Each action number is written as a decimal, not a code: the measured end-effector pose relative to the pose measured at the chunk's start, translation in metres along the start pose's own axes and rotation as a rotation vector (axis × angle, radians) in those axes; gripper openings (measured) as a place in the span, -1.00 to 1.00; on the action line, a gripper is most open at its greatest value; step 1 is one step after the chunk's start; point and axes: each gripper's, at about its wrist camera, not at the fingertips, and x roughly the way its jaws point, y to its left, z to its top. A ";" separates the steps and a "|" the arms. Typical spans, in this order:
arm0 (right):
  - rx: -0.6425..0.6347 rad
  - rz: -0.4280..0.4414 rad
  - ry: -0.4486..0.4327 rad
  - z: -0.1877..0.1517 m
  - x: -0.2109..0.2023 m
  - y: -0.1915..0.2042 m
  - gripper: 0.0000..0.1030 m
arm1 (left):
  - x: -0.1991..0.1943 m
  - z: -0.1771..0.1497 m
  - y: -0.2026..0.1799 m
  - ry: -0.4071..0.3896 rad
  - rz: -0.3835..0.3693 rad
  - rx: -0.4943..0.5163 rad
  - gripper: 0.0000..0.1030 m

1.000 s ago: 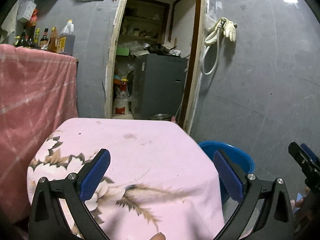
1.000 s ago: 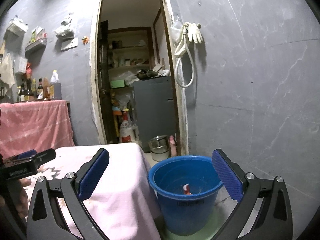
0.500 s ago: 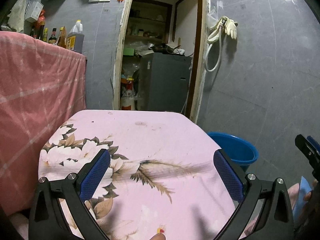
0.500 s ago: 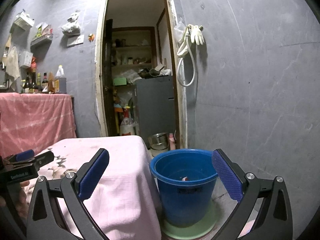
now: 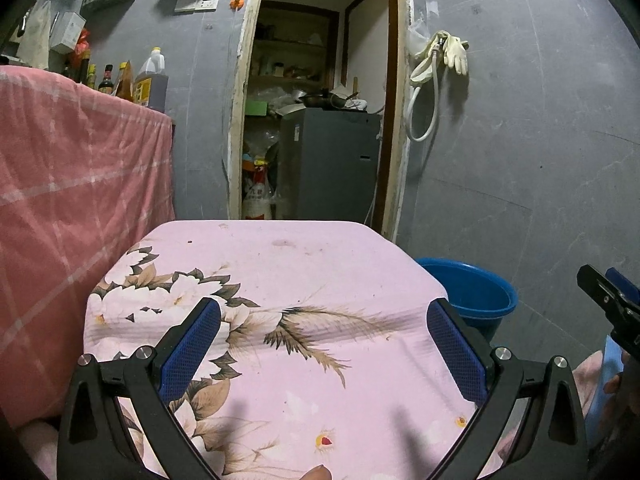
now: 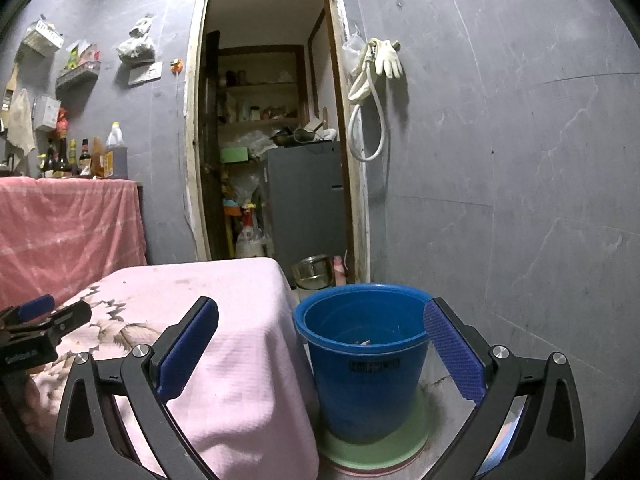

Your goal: Collect trash

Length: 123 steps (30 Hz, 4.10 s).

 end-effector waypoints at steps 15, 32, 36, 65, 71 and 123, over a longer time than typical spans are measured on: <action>-0.011 0.007 0.010 -0.001 0.002 0.000 1.00 | 0.000 0.001 0.005 0.002 0.001 -0.017 0.96; -0.010 0.008 0.009 0.000 0.002 -0.001 1.00 | 0.000 0.001 0.007 0.000 0.002 -0.018 0.96; -0.010 0.008 0.009 0.000 0.002 -0.001 1.00 | 0.000 0.001 0.007 0.000 0.003 -0.019 0.96; -0.010 0.007 0.010 -0.001 0.002 0.000 1.00 | 0.000 0.001 0.008 0.001 -0.001 -0.021 0.96; -0.010 0.007 0.009 -0.001 0.002 0.000 1.00 | -0.001 0.001 0.008 0.002 0.004 -0.025 0.96; -0.009 0.007 0.011 -0.001 0.001 0.002 1.00 | -0.002 -0.001 -0.004 -0.004 0.029 -0.017 0.96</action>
